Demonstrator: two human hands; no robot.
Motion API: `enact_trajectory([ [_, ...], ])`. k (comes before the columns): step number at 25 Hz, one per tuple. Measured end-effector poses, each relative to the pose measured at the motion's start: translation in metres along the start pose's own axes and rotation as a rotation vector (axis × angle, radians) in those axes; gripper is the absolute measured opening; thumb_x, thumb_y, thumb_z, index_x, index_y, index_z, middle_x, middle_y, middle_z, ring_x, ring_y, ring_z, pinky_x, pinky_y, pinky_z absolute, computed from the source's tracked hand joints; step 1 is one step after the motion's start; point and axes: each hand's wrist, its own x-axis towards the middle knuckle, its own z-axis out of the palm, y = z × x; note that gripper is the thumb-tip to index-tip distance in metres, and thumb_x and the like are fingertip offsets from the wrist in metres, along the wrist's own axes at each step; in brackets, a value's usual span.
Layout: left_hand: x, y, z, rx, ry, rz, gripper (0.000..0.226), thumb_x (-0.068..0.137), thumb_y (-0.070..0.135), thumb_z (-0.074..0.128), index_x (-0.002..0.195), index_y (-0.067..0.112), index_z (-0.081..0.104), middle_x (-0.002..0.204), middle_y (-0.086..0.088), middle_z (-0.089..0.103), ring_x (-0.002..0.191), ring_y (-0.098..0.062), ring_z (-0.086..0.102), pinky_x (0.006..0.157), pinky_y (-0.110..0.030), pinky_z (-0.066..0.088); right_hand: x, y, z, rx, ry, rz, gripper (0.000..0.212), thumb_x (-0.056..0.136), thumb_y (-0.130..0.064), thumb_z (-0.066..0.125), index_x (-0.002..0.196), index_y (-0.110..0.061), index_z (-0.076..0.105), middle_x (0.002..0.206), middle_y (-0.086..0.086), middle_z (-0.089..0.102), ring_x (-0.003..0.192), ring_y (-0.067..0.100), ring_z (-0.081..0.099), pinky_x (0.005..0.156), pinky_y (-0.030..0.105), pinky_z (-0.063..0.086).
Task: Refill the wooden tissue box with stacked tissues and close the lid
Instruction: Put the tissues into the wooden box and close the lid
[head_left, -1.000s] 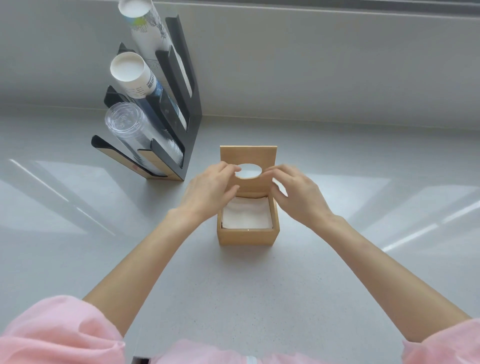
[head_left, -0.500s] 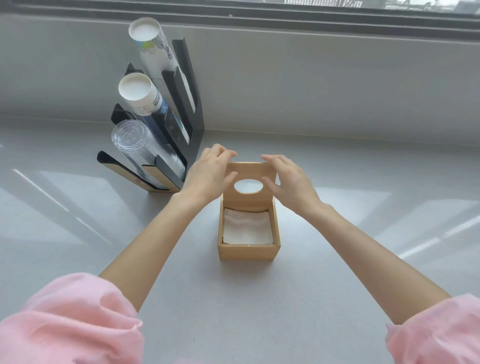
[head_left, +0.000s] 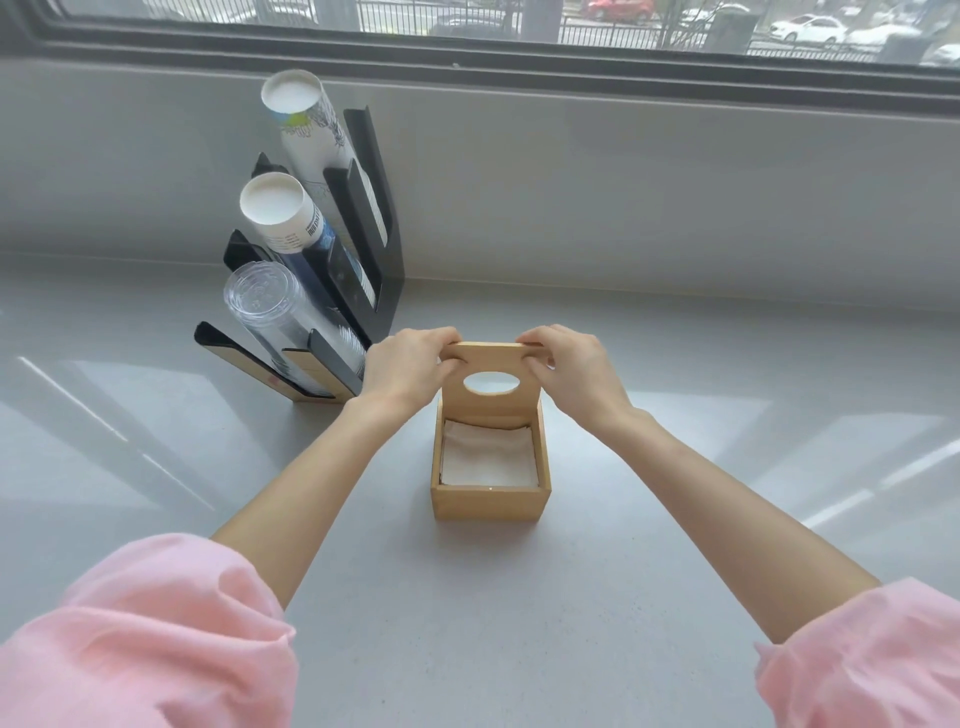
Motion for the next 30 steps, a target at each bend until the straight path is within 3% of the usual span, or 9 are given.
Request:
enact_trajectory([
  [5, -0.012, -0.002, 0.004, -0.036, 0.051, 0.001, 0.022, 0.090, 0.034, 0.051, 0.098, 0.020, 0.067, 0.097, -0.005, 0.072, 0.097, -0.028, 0.060, 0.072, -0.034, 0.044, -0.014, 0.003, 0.001, -0.001, 0.023, -0.019, 0.023, 0.092, -0.015, 0.051, 0.108, -0.014, 0.068, 0.102, 0.004, 0.071, 0.095, 0.023, 0.060, 0.082, 0.035, 0.047],
  [10, -0.028, -0.014, 0.009, -0.155, 0.013, 0.082, 0.028, 0.093, 0.030, 0.047, 0.116, 0.026, 0.063, 0.110, -0.001, 0.071, 0.105, -0.025, 0.059, 0.083, -0.035, 0.048, -0.033, 0.008, 0.005, 0.030, 0.006, -0.021, 0.026, 0.094, -0.021, 0.050, 0.114, -0.016, 0.066, 0.112, 0.000, 0.071, 0.107, 0.021, 0.061, 0.091, 0.036, 0.047],
  [14, -0.047, -0.028, 0.026, -0.267, 0.029, 0.167, 0.026, 0.090, 0.021, 0.054, 0.114, 0.023, 0.066, 0.116, 0.002, 0.069, 0.108, -0.019, 0.063, 0.089, -0.032, 0.049, -0.053, 0.015, 0.012, -0.008, -0.036, -0.058, 0.026, 0.094, -0.021, 0.051, 0.116, -0.020, 0.065, 0.117, -0.003, 0.068, 0.107, 0.021, 0.061, 0.090, 0.037, 0.049],
  [19, -0.064, -0.039, 0.051, -0.282, 0.031, 0.199, 0.030, 0.089, 0.016, 0.057, 0.117, 0.022, 0.064, 0.127, 0.005, 0.062, 0.120, -0.010, 0.055, 0.098, -0.030, 0.046, -0.073, 0.023, 0.028, -0.035, -0.030, -0.069, 0.029, 0.092, -0.022, 0.054, 0.119, -0.023, 0.063, 0.128, -0.009, 0.062, 0.114, 0.016, 0.059, 0.090, 0.033, 0.049],
  [26, -0.077, -0.046, 0.074, -0.277, 0.004, 0.209, 0.032, 0.090, 0.014, 0.055, 0.121, 0.020, 0.061, 0.134, 0.004, 0.055, 0.130, -0.009, 0.044, 0.104, -0.023, 0.035, -0.089, 0.042, 0.057, -0.062, 0.098, -0.181, 0.028, 0.085, -0.017, 0.059, 0.111, -0.016, 0.069, 0.120, 0.001, 0.068, 0.112, 0.019, 0.064, 0.085, 0.035, 0.056],
  [30, -0.080, -0.050, 0.079, -0.275, -0.008, 0.239, 0.034, 0.089, 0.016, 0.051, 0.122, 0.017, 0.060, 0.135, 0.000, 0.055, 0.130, -0.014, 0.045, 0.105, -0.030, 0.038, -0.092, 0.048, 0.065, -0.097, 0.148, -0.215, 0.030, 0.082, -0.017, 0.057, 0.108, -0.015, 0.070, 0.116, 0.002, 0.070, 0.108, 0.020, 0.066, 0.085, 0.033, 0.054],
])
